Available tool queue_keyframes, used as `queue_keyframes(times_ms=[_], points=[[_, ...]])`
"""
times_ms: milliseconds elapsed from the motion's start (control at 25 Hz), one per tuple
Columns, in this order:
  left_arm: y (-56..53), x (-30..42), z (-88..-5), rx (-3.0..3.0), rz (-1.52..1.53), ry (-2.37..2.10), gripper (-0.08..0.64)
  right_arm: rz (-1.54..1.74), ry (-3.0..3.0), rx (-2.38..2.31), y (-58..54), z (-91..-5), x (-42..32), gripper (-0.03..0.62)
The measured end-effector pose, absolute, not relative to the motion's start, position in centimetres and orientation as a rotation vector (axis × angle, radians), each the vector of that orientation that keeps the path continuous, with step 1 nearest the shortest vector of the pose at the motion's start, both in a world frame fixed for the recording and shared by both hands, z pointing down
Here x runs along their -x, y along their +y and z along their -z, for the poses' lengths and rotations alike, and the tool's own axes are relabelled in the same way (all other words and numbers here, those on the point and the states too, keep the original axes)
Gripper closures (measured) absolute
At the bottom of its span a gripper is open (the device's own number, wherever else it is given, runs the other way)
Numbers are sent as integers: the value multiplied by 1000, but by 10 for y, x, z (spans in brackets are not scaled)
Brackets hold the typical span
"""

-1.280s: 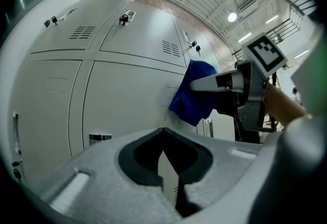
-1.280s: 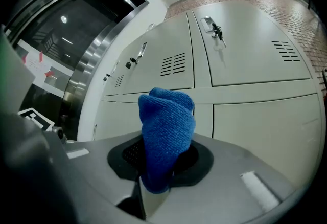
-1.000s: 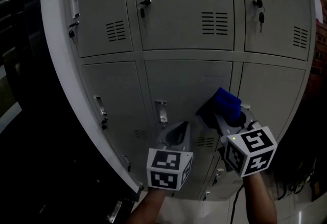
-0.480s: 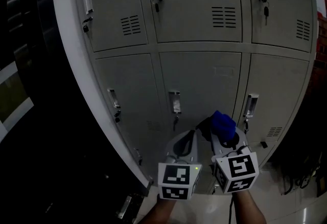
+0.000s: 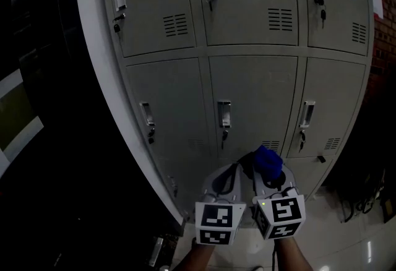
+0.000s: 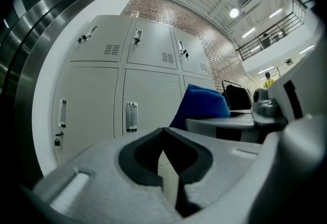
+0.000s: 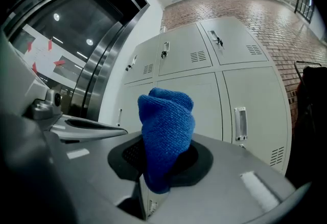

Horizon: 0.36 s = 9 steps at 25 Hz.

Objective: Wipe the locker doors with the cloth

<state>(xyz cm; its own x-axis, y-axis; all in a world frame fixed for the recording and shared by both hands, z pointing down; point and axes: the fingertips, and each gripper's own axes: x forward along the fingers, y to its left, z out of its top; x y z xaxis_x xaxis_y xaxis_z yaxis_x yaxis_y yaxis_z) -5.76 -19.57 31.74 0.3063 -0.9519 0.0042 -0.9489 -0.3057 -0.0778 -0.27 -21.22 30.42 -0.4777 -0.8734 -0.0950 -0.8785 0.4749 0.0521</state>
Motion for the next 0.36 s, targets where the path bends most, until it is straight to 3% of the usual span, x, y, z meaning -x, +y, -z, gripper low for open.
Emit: queue_keyframes(times_ms=[360], points=[[-168,70,-327,2541,81,1748,559,-138,2626,1648,-182,-317,16,512]])
